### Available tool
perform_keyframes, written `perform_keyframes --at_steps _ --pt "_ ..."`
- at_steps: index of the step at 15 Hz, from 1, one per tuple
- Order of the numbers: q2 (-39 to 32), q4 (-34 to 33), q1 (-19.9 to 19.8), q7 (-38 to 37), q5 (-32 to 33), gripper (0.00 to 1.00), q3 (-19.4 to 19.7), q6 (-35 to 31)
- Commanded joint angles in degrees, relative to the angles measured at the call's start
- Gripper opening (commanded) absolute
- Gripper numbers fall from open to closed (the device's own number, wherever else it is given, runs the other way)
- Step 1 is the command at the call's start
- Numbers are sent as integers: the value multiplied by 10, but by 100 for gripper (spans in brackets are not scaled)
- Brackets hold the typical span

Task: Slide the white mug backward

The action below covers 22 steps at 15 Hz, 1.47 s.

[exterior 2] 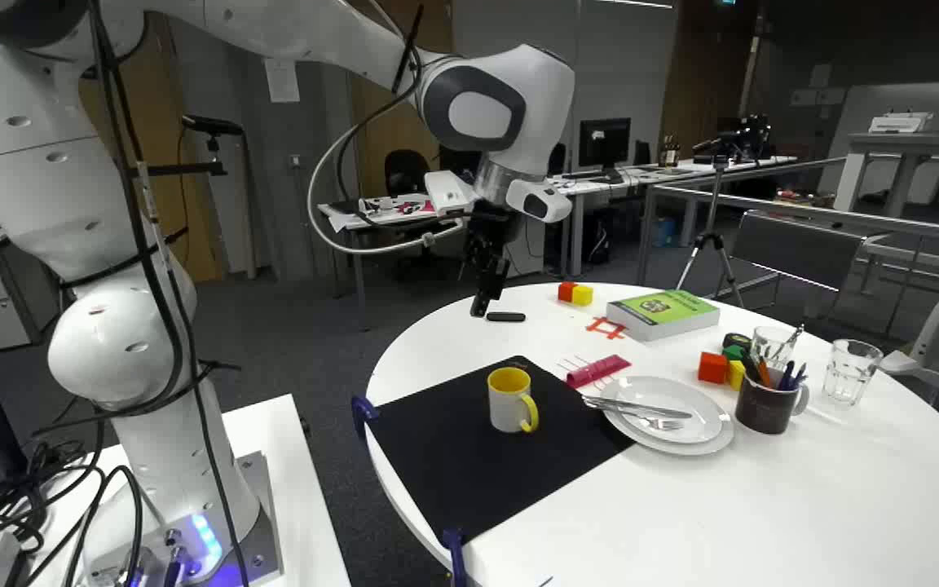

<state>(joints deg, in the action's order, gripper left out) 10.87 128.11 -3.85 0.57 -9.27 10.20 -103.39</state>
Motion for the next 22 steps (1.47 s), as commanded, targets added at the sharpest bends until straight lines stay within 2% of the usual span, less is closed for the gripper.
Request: perform_keyframes --at_steps 1,9,14,17,18,20,21,22 --pt "-1 -1 -11 2 -2 100 -10 1" --pt "-1 -1 -11 2 -2 100 -10 1" --pt "16 53 -10 -13 43 100 -31 -208" --pt "18 82 -8 -10 58 100 -38 -309" --pt "19 85 -7 -9 51 100 -38 -316" --pt "24 78 4 29 -11 100 -26 -265" --pt "1 69 -3 6 20 100 -35 -285" --pt "3 69 -3 12 9 100 -35 -279"
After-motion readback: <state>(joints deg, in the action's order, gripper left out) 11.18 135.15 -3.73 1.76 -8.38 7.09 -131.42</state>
